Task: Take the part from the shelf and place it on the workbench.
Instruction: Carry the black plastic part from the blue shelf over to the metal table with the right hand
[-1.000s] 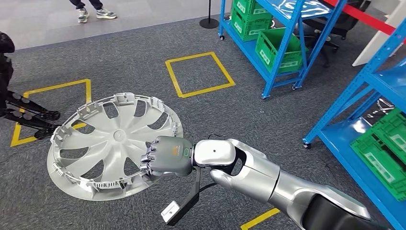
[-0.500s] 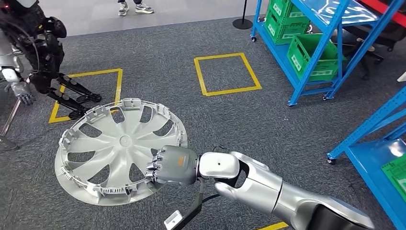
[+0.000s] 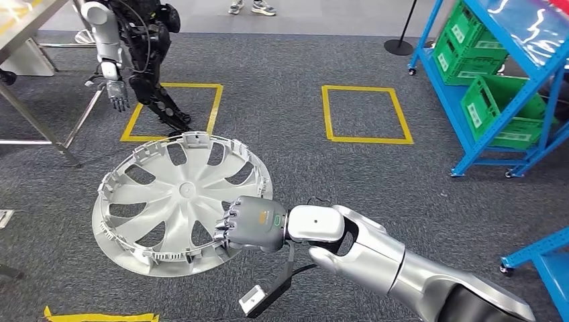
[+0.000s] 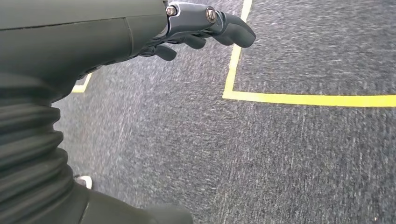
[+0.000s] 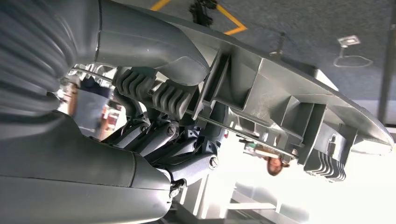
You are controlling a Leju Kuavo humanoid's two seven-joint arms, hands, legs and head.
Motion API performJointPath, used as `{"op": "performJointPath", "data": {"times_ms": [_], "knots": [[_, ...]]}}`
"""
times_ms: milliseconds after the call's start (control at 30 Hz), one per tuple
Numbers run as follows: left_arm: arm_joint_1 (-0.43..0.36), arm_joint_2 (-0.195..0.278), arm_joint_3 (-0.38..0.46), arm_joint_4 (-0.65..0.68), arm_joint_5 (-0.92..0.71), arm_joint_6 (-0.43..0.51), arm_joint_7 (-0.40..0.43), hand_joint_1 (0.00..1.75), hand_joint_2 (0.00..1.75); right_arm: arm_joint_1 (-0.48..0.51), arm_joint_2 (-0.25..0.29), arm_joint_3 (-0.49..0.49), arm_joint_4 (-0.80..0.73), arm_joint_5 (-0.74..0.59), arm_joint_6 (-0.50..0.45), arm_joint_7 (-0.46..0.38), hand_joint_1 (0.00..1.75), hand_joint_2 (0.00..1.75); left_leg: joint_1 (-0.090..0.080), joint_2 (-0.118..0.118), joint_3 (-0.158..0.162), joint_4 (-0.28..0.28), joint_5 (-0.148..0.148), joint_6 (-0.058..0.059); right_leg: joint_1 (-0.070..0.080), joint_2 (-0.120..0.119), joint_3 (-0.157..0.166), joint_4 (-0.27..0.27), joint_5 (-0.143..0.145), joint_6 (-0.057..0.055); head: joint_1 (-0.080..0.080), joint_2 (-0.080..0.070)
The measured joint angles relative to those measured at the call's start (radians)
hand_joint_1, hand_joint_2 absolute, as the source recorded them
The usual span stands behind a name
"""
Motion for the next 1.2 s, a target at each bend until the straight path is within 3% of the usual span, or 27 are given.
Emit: {"op": "performJointPath", "data": {"times_ms": [67,100,167,200,233,267,333,400,433,500,567,633,700,767,833,900,933,967,1000,1067,1133,1200], "knots": [[-0.001,-0.002,0.0,0.0,0.005,-0.004,-0.017,0.0,1.75,-0.006,-0.004,0.0,0.001,0.0,0.0,-0.002,1.75,1.75,-0.001,-0.026,-0.005,0.002,0.003,-0.01,0.0,0.03,0.052,-0.116,0.044,-0.004,0.0,0.0],[-0.001,-0.002,0.0,-0.001,0.007,-0.006,-0.024,0.0,1.75,-0.01,-0.006,0.0,0.001,0.0,0.0,-0.005,1.75,1.75,0.0,-0.035,-0.008,0.001,0.006,-0.016,0.001,0.037,0.061,-0.139,0.048,-0.006,0.0,0.0],[0.0,-0.003,0.001,-0.001,0.01,-0.007,-0.032,0.0,1.75,-0.017,-0.009,0.0,0.001,0.001,-0.002,-0.011,1.75,1.75,0.002,-0.051,-0.015,-0.006,0.012,-0.031,0.005,0.024,0.06,-0.144,0.051,-0.014,0.001,0.0],[0.002,-0.004,0.002,-0.001,0.012,-0.007,-0.034,0.0,1.75,-0.023,-0.01,-0.001,0.001,0.001,-0.002,-0.013,1.75,1.75,0.003,-0.045,-0.018,-0.005,0.012,-0.036,0.005,0.014,0.061,-0.148,0.055,-0.021,0.001,0.0],[0.002,-0.004,0.003,-0.001,0.014,-0.007,-0.036,0.0,1.75,-0.029,-0.01,-0.001,0.001,0.001,-0.004,-0.014,1.75,1.75,0.002,-0.023,-0.025,0.006,0.003,-0.041,0.004,0.004,0.062,-0.152,0.058,-0.029,-0.001,0.0],[0.001,-0.004,0.005,-0.001,0.016,-0.007,-0.038,0.0,1.75,-0.035,-0.01,-0.001,0.002,0.001,-0.005,-0.015,1.75,1.75,0.0,0.007,-0.04,0.037,-0.017,-0.044,0.003,-0.008,0.063,-0.156,0.061,-0.035,-0.003,0.0],[-0.002,-0.004,0.008,-0.001,0.018,-0.007,-0.041,0.0,1.75,-0.041,-0.013,-0.001,0.003,0.001,-0.006,-0.016,1.75,1.75,-0.001,0.066,-0.092,0.155,-0.084,-0.05,0.005,-0.033,0.062,-0.158,0.061,-0.043,-0.006,0.0],[-0.004,-0.004,0.008,-0.001,0.019,-0.007,-0.042,0.0,1.75,-0.041,-0.015,0.0,0.005,0.002,-0.007,-0.016,1.75,1.75,0.0,0.079,-0.139,0.264,-0.127,-0.057,0.007,-0.061,0.061,-0.158,0.06,-0.045,-0.006,0.0],[-0.004,-0.004,0.009,-0.001,0.019,-0.007,-0.041,0.0,1.75,-0.042,-0.015,0.0,0.005,0.003,-0.008,-0.016,1.75,1.75,0.001,0.082,-0.139,0.271,-0.122,-0.058,0.007,-0.075,0.061,-0.157,0.06,-0.045,-0.006,0.0],[-0.003,-0.004,0.009,0.0,0.02,-0.007,-0.034,0.0,1.75,-0.045,-0.015,0.001,0.007,0.006,-0.01,-0.017,1.75,1.75,0.001,0.101,-0.079,0.171,-0.068,-0.059,0.007,-0.101,0.062,-0.155,0.057,-0.041,-0.007,0.0],[-0.005,-0.005,0.01,0.0,0.018,-0.007,-0.024,0.0,1.75,-0.05,-0.013,0.003,0.008,0.011,-0.015,-0.016,1.75,1.75,-0.002,0.139,-0.009,0.044,-0.024,-0.05,0.012,-0.124,0.065,-0.149,0.05,-0.032,-0.006,0.0],[-0.007,-0.007,0.011,0.0,0.015,-0.008,-0.017,0.0,1.75,-0.059,-0.011,0.004,0.011,0.014,-0.021,-0.015,1.75,1.75,-0.007,0.149,0.01,0.003,-0.016,-0.034,0.016,-0.142,0.067,-0.147,0.046,-0.021,-0.005,0.0],[-0.005,-0.008,0.011,0.0,0.013,-0.009,-0.014,0.0,1.75,-0.068,-0.007,0.005,0.012,0.015,-0.026,-0.015,1.75,1.75,-0.006,0.124,0.007,0.001,-0.012,-0.021,0.014,-0.154,0.071,-0.147,0.042,-0.01,-0.005,0.0],[-0.005,-0.008,0.012,0.0,0.011,-0.009,-0.013,0.0,1.75,-0.077,-0.002,0.007,0.012,0.015,-0.029,-0.015,1.75,1.75,-0.002,0.102,0.009,-0.002,-0.008,-0.009,0.007,-0.109,0.06,-0.111,0.015,0.002,-0.004,0.0],[-0.009,-0.008,0.012,-0.001,0.009,-0.011,-0.012,0.0,1.75,-0.081,-0.001,0.011,0.014,0.014,-0.032,-0.015,1.75,1.75,0.001,0.078,0.008,-0.003,-0.005,0.0,0.002,-0.043,0.006,0.005,-0.045,0.009,-0.002,0.0],[-0.012,-0.008,0.012,0.0,0.008,-0.013,-0.011,0.0,1.75,-0.08,-0.003,0.017,0.018,0.014,-0.033,-0.015,1.75,1.75,0.001,0.05,0.007,-0.003,-0.004,0.002,0.002,-0.024,-0.058,0.128,-0.087,0.01,0.0,0.0],[-0.011,-0.008,0.012,0.0,0.008,-0.014,-0.011,0.0,1.75,-0.079,-0.003,0.021,0.02,0.014,-0.033,-0.015,1.75,1.75,0.001,0.034,0.006,-0.002,-0.004,0.002,0.001,-0.022,-0.071,0.145,-0.081,0.009,0.0,0.0],[-0.01,-0.008,0.013,0.0,0.009,-0.014,-0.011,0.0,1.75,-0.079,-0.003,0.023,0.022,0.013,-0.033,-0.015,1.75,1.75,0.001,0.018,0.007,-0.002,-0.003,0.001,0.001,-0.019,-0.062,0.119,-0.054,0.007,0.0,0.0],[-0.01,-0.008,0.013,0.0,0.009,-0.014,-0.012,0.0,1.75,-0.079,-0.003,0.025,0.023,0.013,-0.033,-0.015,1.75,1.75,0.002,0.003,0.007,-0.001,-0.003,-0.001,0.0,-0.011,-0.036,0.059,-0.016,0.004,0.0,0.0],[-0.011,-0.01,0.013,0.0,0.009,-0.014,-0.017,0.0,1.75,-0.08,-0.003,0.025,0.025,0.012,-0.034,-0.015,1.75,1.75,0.003,-0.025,0.004,0.002,-0.001,-0.008,-0.002,0.03,0.025,-0.081,0.044,-0.001,0.0,0.0],[-0.011,-0.01,0.013,0.0,0.009,-0.015,-0.022,0.0,1.75,-0.081,-0.003,0.026,0.027,0.011,-0.038,-0.015,1.75,1.75,0.005,-0.046,-0.004,0.0,0.003,-0.022,-0.001,0.053,0.048,-0.139,0.058,-0.005,0.001,0.0],[-0.009,-0.01,0.014,0.0,0.009,-0.016,-0.028,0.0,1.75,-0.083,-0.003,0.026,0.027,0.011,-0.045,-0.014,1.75,1.75,0.008,-0.064,-0.01,-0.006,0.009,-0.038,0.001,0.033,0.048,-0.144,0.061,-0.013,0.002,0.0]]}}
